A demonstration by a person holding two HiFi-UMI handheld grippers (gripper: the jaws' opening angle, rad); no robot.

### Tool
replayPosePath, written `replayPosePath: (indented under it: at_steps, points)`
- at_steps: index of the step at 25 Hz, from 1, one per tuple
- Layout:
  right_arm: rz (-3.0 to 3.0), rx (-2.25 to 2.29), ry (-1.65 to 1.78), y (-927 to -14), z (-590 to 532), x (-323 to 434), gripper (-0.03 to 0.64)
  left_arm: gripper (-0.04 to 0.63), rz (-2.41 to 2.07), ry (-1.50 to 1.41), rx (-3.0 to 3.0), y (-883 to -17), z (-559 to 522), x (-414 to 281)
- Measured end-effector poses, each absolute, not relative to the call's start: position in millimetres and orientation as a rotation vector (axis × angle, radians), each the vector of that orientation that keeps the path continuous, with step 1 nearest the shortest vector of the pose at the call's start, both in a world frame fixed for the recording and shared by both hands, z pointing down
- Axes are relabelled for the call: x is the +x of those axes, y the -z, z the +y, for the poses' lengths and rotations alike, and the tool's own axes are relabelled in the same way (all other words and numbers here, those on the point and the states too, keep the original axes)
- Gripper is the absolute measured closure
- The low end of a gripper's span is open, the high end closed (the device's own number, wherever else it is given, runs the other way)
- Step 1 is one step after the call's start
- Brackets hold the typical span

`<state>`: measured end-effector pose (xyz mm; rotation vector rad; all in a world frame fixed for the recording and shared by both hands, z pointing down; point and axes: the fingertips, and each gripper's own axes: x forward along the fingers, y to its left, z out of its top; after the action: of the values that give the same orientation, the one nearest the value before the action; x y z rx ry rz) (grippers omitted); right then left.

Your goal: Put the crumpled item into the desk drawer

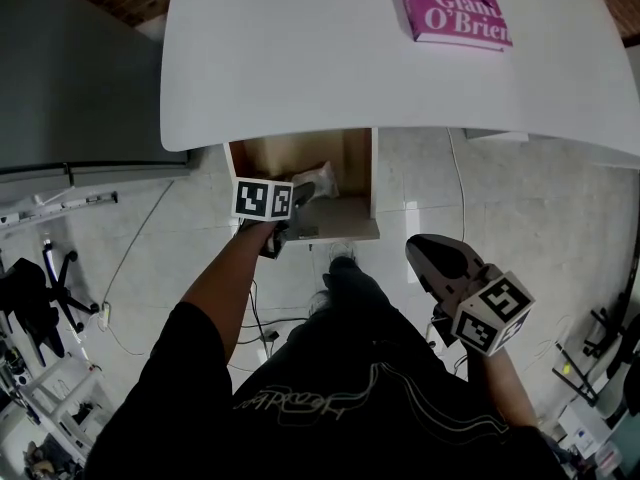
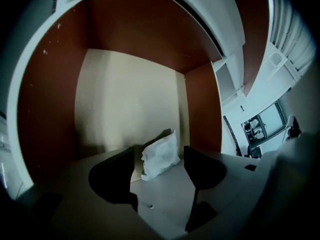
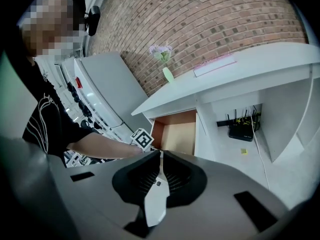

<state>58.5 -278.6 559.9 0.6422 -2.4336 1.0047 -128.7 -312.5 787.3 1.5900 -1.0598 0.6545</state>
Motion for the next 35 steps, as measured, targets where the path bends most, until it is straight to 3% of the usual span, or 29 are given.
replayPosePath:
  at_steps: [13, 23, 30, 35]
  points:
    - [-2.563, 0.639, -0.968, -474, -251, 37, 0.566, 0.288, -1.06, -0.49, 1.808, -613, -266, -108]
    - [-2.746, 0.618, -0.793, -365, -209, 23, 0.566, 0.423, -1.039, -0.225, 2.072, -418, -208, -81]
    - [-2.874, 0.565, -0.729, -303, -181, 8, 0.566, 0.523, -1.0, -0.097, 2.222, -325, -177, -63]
    - [-2.944, 0.543, -0.684, -269, -144, 9, 0.566, 0.56, -0.984, -0.018, 2.344, -271, -139, -50]
